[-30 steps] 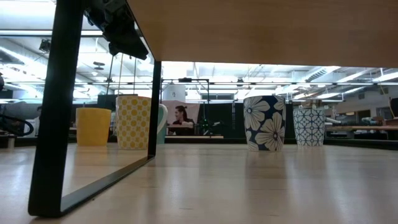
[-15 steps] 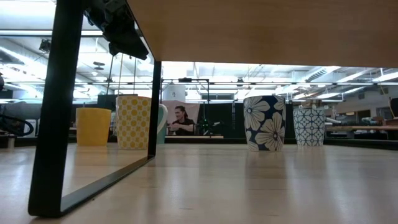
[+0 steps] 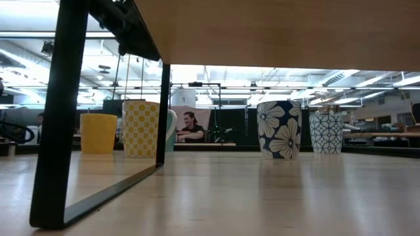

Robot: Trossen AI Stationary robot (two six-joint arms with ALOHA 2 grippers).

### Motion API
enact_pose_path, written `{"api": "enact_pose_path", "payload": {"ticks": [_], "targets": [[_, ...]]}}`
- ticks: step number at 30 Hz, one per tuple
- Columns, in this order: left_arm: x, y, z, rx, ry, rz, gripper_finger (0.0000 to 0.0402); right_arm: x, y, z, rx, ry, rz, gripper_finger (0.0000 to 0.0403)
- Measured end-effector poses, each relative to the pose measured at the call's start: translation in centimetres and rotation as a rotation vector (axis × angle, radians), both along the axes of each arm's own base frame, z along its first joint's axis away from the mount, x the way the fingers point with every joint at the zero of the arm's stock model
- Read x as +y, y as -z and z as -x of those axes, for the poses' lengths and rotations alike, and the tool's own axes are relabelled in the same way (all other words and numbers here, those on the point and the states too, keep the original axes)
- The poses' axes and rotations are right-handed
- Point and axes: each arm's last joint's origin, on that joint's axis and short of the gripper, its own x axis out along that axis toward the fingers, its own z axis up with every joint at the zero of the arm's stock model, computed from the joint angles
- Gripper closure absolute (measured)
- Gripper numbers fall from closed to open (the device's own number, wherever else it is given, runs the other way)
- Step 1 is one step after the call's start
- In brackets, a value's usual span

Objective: Place coffee mugs
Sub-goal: Put the green blue mug on the shelf

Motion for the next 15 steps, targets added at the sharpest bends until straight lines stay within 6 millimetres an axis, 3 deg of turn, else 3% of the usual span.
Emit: {"api": "enact_pose_path", "payload": {"ticks": [8, 15], "targets": [[4.5, 0.3, 1.3, 0.027, -0.067, -0.070, 0.0271, -0.9, 0.9, -0.4, -0.037, -0.015, -0.043, 0.0288], [8.2, 3.0, 0.9, 0.091, 0.037, -0.003, 0.0271, -1.0, 0.6, -0.8, -0.087, -0.017, -0.027, 0.0288]]}}
